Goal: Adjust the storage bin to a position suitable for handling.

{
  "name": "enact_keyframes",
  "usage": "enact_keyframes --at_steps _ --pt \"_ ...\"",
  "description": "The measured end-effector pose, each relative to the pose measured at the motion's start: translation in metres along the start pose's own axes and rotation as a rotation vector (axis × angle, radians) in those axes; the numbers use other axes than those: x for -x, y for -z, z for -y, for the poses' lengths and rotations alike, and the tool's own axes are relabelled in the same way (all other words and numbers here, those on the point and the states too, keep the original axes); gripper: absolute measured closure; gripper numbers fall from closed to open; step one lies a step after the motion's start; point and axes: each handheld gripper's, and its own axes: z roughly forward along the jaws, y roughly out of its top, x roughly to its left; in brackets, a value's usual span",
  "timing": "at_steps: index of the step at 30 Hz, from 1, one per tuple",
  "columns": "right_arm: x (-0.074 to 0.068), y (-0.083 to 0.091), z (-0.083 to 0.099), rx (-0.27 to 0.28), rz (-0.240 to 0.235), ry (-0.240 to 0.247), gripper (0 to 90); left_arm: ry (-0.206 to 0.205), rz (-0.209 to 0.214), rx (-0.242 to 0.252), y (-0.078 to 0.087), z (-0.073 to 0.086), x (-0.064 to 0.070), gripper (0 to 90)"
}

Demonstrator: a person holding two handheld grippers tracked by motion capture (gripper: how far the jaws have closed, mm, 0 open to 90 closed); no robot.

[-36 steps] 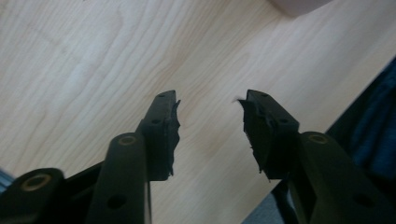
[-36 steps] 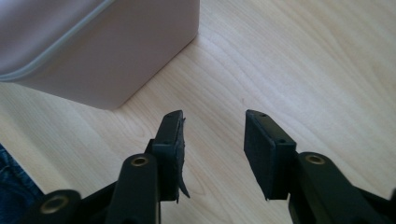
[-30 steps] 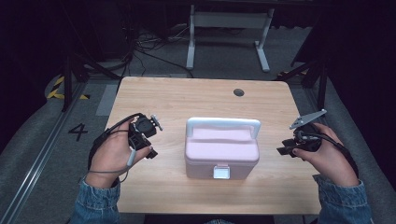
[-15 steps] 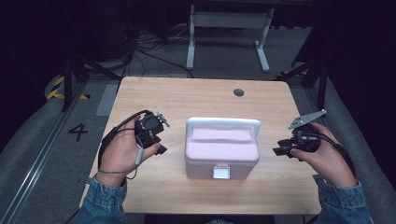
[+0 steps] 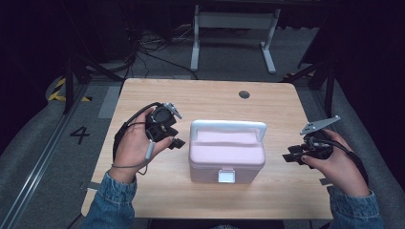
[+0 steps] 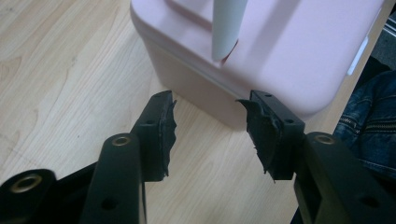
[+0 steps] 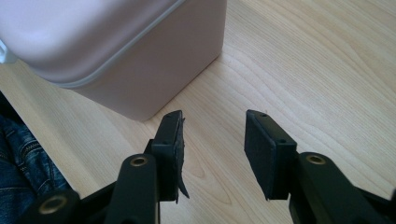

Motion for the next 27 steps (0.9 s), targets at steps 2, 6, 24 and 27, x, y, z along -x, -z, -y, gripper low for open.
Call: enact_keyframes --at_steps 2,6,24,27 --pt "0.000 0.001 0.002 0.001 0.006 -0.001 58.2 -0.006 -0.004 0.007 -0.001 -0.004 0.001 50.9" --pt "0.000 0.001 0.005 -0.003 0.005 -0.007 58.1 -0.008 -0.011 -0.004 -0.006 -0.016 0.001 55.8" --pt "0.001 0.004 0.016 -0.005 0.014 -0.030 57.1 -0.089 -0.135 0.002 -0.023 -0.053 0.018 55.8" --pt "0.001 0.003 0.017 -0.005 0.012 -0.033 56.6 -0.102 -0.161 0.009 -0.022 -0.057 0.019 62.9"
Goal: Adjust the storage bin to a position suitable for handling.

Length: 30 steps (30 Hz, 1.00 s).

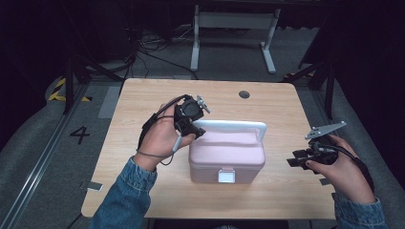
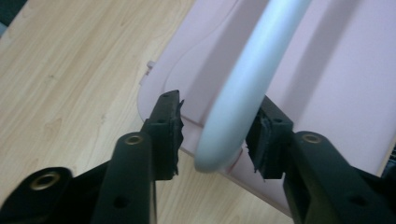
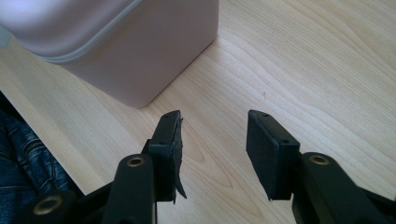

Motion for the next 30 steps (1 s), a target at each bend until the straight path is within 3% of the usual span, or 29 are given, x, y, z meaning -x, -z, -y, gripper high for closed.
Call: enact_keyframes --at_steps 3,5,8,18,30 --pt "0.000 0.000 0.000 -0.001 0.002 0.001 56.4 -0.026 -0.022 0.003 0.002 -0.002 0.003 69.2" --pt "-0.001 0.000 0.000 0.000 0.000 0.005 56.2 -0.044 -0.047 -0.018 0.003 -0.004 0.006 69.9" --pt "-0.002 0.000 0.000 0.005 -0.001 0.010 55.8 -0.051 -0.058 -0.008 0.004 -0.005 0.007 70.2" --pt "-0.002 0.001 -0.001 0.011 -0.002 0.008 54.8 -0.038 -0.067 0.038 0.015 -0.010 0.001 70.3" --pt "-0.001 0.003 0.001 0.030 0.010 0.015 54.2 -0.001 -0.027 0.062 0.019 -0.017 -0.012 69.9"
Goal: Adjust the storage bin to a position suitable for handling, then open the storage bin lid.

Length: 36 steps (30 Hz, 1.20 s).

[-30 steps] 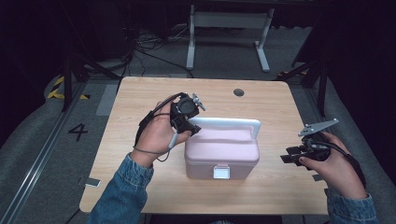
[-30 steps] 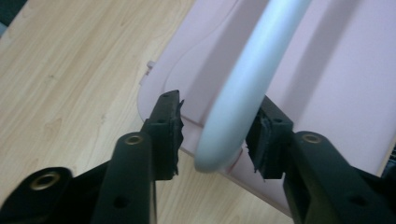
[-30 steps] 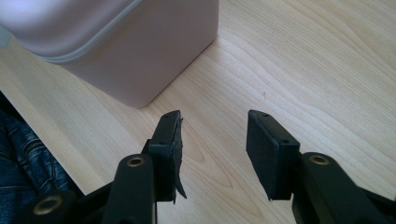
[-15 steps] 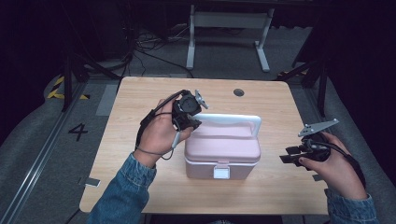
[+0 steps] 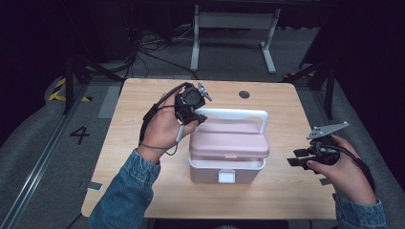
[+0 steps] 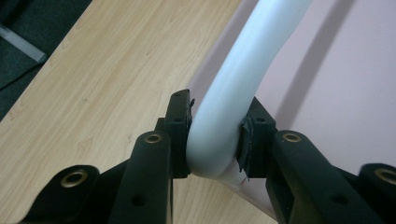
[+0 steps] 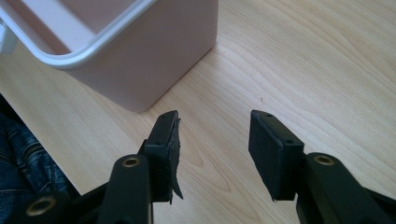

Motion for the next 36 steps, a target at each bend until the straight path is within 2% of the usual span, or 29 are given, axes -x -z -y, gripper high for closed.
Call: enact_keyframes --at_steps 2,6,9,16,21,28,33,36 --pt "0.000 0.000 0.000 0.007 -0.001 0.003 54.2 0.010 0.020 0.003 0.000 -0.001 -0.004 69.8" --pt "-0.001 0.001 0.000 0.019 -0.008 0.002 53.5 0.041 0.032 0.009 0.000 -0.004 -0.011 69.5" --pt "-0.002 0.000 -0.001 0.020 -0.010 0.010 53.5 0.081 0.046 0.020 -0.001 -0.004 -0.017 69.1" --pt "-0.010 0.004 -0.006 0.067 -0.030 0.033 55.0 0.129 0.067 0.046 -0.004 -0.007 -0.029 68.3" --pt "-0.015 0.004 -0.010 0.096 -0.035 0.050 55.3 0.140 0.052 0.044 -0.005 -0.010 -0.033 67.9" --pt "-0.028 0.001 -0.026 0.134 -0.058 0.094 56.8 0.155 0.015 0.027 -0.009 -0.018 -0.039 67.5" --pt "-0.035 -0.002 -0.032 0.158 -0.061 0.113 60.6 0.160 0.020 0.025 -0.011 -0.020 -0.043 67.3" --pt "-0.039 -0.004 -0.036 0.195 -0.057 0.132 67.7 0.165 0.027 0.024 -0.011 -0.020 -0.045 67.3"
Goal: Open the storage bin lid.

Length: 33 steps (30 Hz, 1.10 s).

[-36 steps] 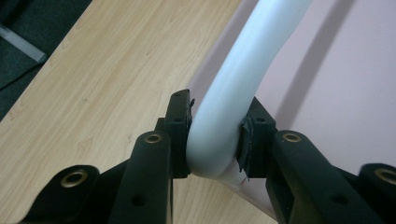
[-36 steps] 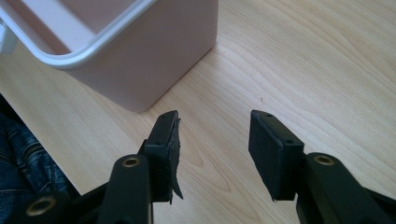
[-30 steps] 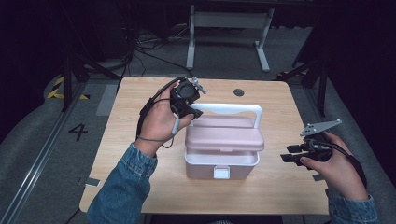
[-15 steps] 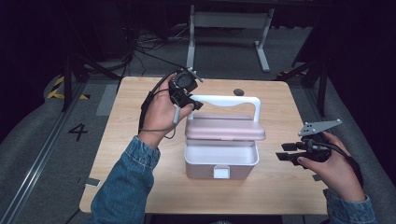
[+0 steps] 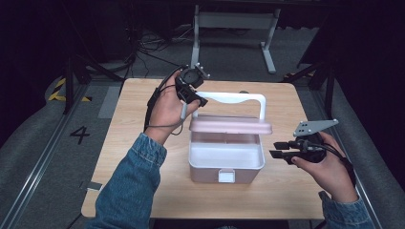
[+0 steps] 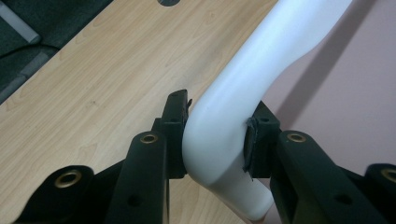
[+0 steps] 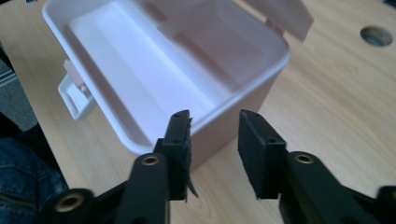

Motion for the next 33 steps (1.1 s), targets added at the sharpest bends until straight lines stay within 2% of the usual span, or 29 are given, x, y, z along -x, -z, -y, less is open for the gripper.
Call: enact_keyframes --at_steps 9,14,15,21,24,25,33 --pt "-0.009 -0.003 -0.014 0.123 -0.022 0.020 85.4 0.000 0.015 -0.002 0.001 0.001 -0.001 67.4" --pt "-0.009 -0.007 -0.016 0.169 -0.023 0.016 87.5 -0.005 0.027 0.000 0.001 0.003 0.001 67.6" --pt "-0.007 -0.008 -0.017 0.192 -0.020 0.010 88.4 -0.006 0.033 -0.001 0.002 0.003 0.001 67.8" --pt "-0.005 -0.007 -0.017 0.223 -0.017 -0.003 90.0 -0.009 0.039 0.003 0.003 0.006 0.002 67.7" --pt "-0.004 -0.008 -0.018 0.228 -0.019 -0.005 90.0 0.000 0.043 0.014 0.004 0.008 0.002 60.2" --pt "-0.004 -0.008 -0.018 0.236 -0.019 -0.008 90.0 0.007 0.043 0.018 0.005 0.009 0.002 52.8" --pt "-0.002 -0.007 -0.020 0.259 -0.015 -0.012 90.0 0.023 0.008 0.055 0.026 0.027 -0.001 45.9"
